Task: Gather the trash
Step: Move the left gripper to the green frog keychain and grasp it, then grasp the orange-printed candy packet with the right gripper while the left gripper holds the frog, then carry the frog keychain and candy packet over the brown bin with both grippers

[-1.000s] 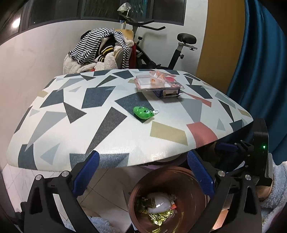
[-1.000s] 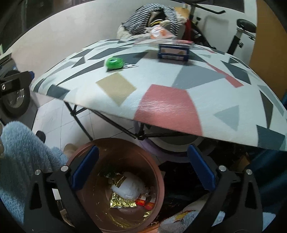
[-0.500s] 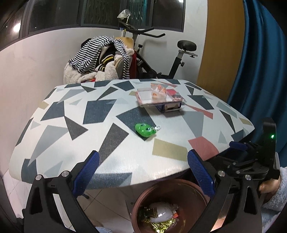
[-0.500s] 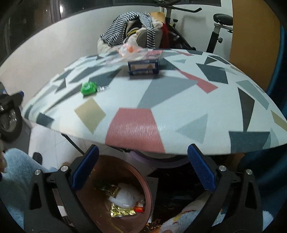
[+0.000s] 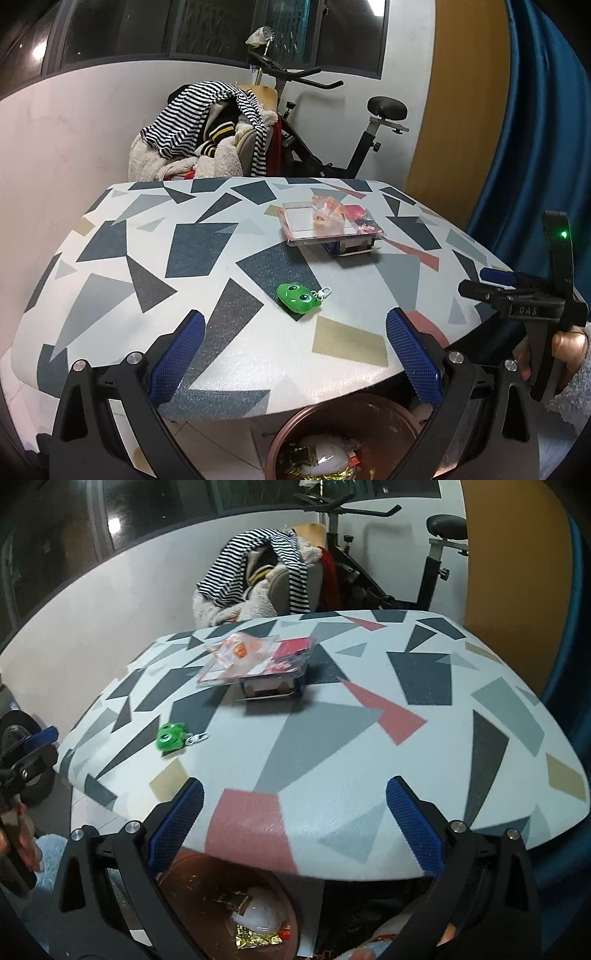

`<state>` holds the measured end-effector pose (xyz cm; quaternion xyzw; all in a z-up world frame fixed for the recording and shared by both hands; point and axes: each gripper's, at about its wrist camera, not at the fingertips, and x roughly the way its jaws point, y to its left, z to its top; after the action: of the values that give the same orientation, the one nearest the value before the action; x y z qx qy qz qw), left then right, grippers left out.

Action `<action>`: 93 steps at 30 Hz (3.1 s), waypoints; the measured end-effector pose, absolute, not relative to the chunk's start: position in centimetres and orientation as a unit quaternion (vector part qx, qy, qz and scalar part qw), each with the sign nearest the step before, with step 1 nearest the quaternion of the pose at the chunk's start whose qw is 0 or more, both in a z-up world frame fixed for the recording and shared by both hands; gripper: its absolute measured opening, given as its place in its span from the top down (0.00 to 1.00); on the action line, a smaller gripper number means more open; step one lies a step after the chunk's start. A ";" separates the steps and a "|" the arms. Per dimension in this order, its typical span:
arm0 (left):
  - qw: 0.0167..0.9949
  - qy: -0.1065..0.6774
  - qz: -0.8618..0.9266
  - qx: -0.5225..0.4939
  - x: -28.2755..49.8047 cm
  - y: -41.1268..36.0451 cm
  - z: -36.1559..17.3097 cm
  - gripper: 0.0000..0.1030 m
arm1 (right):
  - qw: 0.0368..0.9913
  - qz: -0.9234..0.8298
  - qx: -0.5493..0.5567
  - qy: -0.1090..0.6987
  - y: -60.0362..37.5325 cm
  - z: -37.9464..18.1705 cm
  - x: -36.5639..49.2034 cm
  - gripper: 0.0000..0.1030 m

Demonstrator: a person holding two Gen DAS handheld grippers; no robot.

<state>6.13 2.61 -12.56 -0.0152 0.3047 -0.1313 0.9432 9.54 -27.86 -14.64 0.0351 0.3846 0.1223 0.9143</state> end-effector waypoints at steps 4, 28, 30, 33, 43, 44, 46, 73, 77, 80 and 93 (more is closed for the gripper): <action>0.943 0.304 -0.132 -0.012 7.0 2.5 -12.8 0.07 | 0.916 0.111 0.033 0.385 -28.0 -14.1 10.8 0.05; 0.882 0.442 -0.148 -0.074 19.4 0.4 -20.3 0.27 | 0.909 0.155 0.011 0.387 -25.5 -14.5 17.0 0.06; 0.882 0.445 -0.140 -0.063 19.7 -0.2 -20.8 0.43 | 0.909 0.161 0.009 0.385 -25.2 -14.4 17.5 0.07; 0.884 0.444 -0.137 -0.052 19.9 -0.4 -20.9 0.69 | 0.910 0.164 0.005 0.382 -24.6 -14.2 18.1 0.12; 0.905 0.391 -0.141 -0.087 18.9 2.5 -17.0 0.72 | 0.902 0.214 0.013 0.375 -20.6 -13.4 22.8 0.12; 0.910 0.383 -0.138 -0.085 18.8 2.9 -16.3 0.72 | 0.901 0.214 0.027 0.377 -20.2 -13.3 23.6 0.12; 0.916 0.370 -0.135 -0.084 18.5 3.4 -15.3 0.72 | 0.898 0.214 0.051 0.380 -19.8 -13.1 24.9 0.12; 0.929 0.321 -0.161 -0.088 12.7 4.5 -10.5 0.72 | 0.900 0.201 0.075 0.380 -21.2 -10.8 23.8 0.70; 0.927 0.326 -0.173 -0.072 10.8 3.4 -10.5 0.72 | 0.902 0.207 0.073 0.372 -22.8 -10.1 20.5 0.70; 0.922 0.337 -0.182 -0.057 8.9 2.4 -10.9 0.72 | 0.905 0.212 0.067 0.363 -23.7 -9.8 17.6 0.70; 0.900 0.378 -0.216 -0.021 1.4 -0.2 -14.7 0.71 | 0.905 0.228 0.056 0.356 -25.5 -11.5 6.7 0.70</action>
<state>1.40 -0.21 -14.69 -0.0208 0.3777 -0.2159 0.9002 6.68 -25.47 -11.51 0.0561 0.3562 0.2275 0.9046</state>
